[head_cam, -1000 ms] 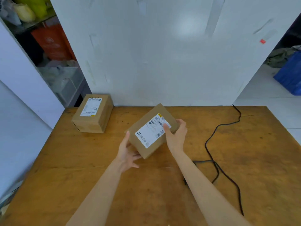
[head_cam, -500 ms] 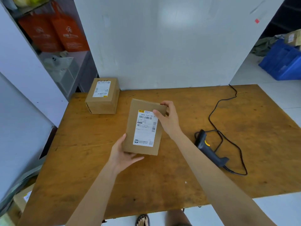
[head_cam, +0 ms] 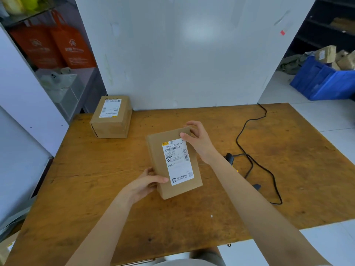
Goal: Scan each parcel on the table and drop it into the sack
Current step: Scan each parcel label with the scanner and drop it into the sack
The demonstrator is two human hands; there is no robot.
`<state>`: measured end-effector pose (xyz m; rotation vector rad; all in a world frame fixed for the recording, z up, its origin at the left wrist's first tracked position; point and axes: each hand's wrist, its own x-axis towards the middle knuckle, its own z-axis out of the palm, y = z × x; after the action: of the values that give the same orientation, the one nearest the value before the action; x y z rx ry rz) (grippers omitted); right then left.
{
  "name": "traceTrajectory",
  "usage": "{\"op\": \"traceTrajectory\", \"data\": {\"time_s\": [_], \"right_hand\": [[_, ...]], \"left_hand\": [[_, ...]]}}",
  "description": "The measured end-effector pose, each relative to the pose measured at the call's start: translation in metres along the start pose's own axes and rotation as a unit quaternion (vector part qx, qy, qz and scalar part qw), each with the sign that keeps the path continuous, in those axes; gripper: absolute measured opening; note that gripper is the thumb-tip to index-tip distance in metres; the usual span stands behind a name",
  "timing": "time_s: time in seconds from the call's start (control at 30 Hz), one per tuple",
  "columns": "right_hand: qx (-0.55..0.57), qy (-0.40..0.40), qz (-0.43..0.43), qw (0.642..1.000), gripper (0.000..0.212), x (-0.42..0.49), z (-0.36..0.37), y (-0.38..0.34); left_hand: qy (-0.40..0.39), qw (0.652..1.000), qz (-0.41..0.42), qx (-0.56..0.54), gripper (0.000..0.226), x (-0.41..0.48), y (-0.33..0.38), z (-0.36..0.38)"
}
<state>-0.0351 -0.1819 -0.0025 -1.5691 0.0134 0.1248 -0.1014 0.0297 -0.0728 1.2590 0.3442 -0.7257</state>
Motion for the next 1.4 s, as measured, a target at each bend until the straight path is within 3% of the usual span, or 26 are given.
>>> {"op": "traceTrajectory", "data": {"time_s": [0.1, 0.2, 0.3, 0.4, 0.53, 0.73, 0.97, 1.07, 1.17, 1.23, 1.33, 1.4], "right_hand": [[0.018, 0.043, 0.063, 0.997, 0.049, 0.004, -0.019, 0.004], [-0.124, 0.181, 0.071, 0.973, 0.039, 0.001, -0.051, 0.019], [-0.258, 0.243, 0.086, 0.931, 0.032, -0.014, -0.09, 0.043], [-0.355, 0.237, 0.146, 0.892, 0.042, -0.035, -0.119, 0.068], [-0.361, 0.195, 0.207, 0.888, 0.053, -0.063, -0.128, 0.095], [-0.47, 0.167, 0.214, 0.84, 0.059, -0.073, -0.117, 0.115], [-0.516, 0.169, 0.216, 0.811, 0.063, -0.07, -0.117, 0.12], [-0.491, 0.17, 0.189, 0.833, 0.059, -0.072, -0.114, 0.115], [-0.378, 0.191, 0.096, 0.901, 0.053, -0.073, -0.1, 0.096], [-0.323, 0.196, 0.032, 0.925, 0.043, -0.077, -0.086, 0.073], [-0.276, 0.147, -0.039, 0.949, 0.023, -0.09, -0.063, 0.036], [-0.199, 0.076, -0.039, 0.976, 0.018, -0.102, -0.043, 0.016]], "left_hand": [[0.008, 0.999, 0.009, -0.041, 0.096, 0.003, -0.003, 0.0], [0.016, 0.999, 0.017, -0.048, 0.096, 0.004, -0.003, -0.002], [0.018, 0.999, 0.021, -0.042, 0.098, 0.005, -0.002, -0.005], [0.018, 0.999, 0.025, -0.037, 0.097, 0.009, 0.0, -0.008], [0.022, 0.999, 0.025, -0.036, 0.096, 0.014, 0.001, -0.007], [0.027, 0.998, 0.024, -0.045, 0.1, 0.02, -0.004, -0.004], [0.023, 0.998, 0.021, -0.05, 0.11, 0.025, -0.002, 0.0], [0.027, 0.998, 0.018, -0.045, 0.102, 0.027, 0.0, -0.001], [0.03, 0.998, 0.017, -0.052, 0.096, 0.03, 0.001, -0.004], [0.033, 0.997, 0.019, -0.063, 0.094, 0.031, 0.0, -0.007], [0.042, 0.995, 0.028, -0.086, 0.091, 0.033, -0.001, -0.013], [0.045, 0.994, 0.035, -0.098, 0.09, 0.032, -0.001, -0.015]]}}
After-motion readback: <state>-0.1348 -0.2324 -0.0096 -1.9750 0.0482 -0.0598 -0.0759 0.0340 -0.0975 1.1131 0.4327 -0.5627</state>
